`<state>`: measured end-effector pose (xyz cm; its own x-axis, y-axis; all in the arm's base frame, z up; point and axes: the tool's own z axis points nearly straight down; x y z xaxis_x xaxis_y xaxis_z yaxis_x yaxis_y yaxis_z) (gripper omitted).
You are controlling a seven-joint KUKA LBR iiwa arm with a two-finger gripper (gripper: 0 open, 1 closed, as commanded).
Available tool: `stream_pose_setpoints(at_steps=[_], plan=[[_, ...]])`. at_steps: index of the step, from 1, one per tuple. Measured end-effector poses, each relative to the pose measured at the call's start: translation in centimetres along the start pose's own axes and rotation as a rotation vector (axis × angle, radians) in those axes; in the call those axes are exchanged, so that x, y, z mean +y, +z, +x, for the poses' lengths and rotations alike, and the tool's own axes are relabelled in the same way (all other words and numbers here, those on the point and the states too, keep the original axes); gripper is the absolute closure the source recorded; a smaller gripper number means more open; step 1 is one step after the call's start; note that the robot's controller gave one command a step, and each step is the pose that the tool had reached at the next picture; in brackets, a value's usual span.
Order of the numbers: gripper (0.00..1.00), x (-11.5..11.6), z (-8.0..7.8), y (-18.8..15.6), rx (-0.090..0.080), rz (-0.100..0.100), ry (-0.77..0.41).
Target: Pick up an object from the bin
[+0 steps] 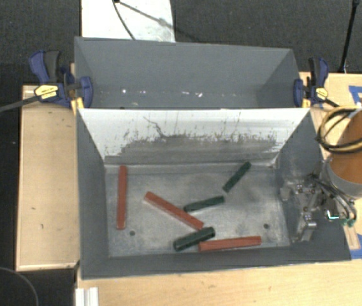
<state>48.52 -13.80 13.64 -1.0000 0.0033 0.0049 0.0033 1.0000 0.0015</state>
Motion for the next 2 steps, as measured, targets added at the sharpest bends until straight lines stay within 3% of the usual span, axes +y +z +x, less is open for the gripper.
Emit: stream_pose_setpoints(at_steps=[1,2], plan=[[0.00,8.0,-4.8,6.8,-0.006,-0.002,-0.157],[0.00,17.5,-7.7,5.9,-0.012,-0.002,-0.234]])
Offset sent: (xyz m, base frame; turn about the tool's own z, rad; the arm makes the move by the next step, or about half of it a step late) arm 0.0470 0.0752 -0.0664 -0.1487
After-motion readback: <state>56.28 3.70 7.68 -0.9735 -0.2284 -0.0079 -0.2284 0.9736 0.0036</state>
